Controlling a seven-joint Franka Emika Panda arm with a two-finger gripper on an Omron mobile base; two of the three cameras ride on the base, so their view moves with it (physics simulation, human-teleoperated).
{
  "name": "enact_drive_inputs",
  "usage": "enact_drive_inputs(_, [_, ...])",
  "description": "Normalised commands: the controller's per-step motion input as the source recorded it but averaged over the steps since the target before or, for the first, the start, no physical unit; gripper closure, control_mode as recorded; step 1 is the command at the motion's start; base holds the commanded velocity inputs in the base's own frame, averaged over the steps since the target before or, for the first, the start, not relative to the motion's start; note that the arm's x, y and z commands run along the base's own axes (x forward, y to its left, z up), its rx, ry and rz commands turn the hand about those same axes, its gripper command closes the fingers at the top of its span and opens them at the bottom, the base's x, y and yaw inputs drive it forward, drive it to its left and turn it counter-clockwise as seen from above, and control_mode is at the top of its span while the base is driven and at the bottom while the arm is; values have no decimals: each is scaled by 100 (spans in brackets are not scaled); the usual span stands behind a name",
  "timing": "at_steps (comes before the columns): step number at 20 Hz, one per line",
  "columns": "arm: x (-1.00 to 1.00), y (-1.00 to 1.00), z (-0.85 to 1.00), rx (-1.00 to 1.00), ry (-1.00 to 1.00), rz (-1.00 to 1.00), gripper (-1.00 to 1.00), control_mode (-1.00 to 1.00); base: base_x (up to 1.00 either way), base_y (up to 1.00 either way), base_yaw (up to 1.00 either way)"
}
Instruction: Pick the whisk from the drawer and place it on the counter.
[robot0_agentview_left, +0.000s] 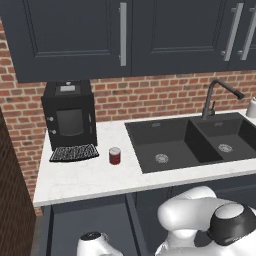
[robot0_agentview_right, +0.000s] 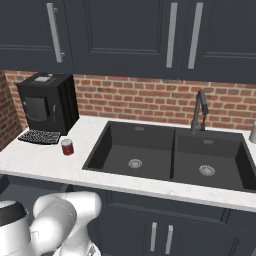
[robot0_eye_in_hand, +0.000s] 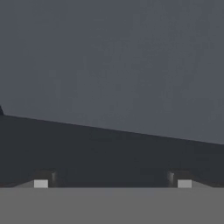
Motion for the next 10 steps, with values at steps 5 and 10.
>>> enact_drive_inputs(5, [14,3,7,0,0,0,-100,-100,0,0,0])
enact_drive_inputs(10, [71,0,29,0,0,0,-100,-100,0,0,0])
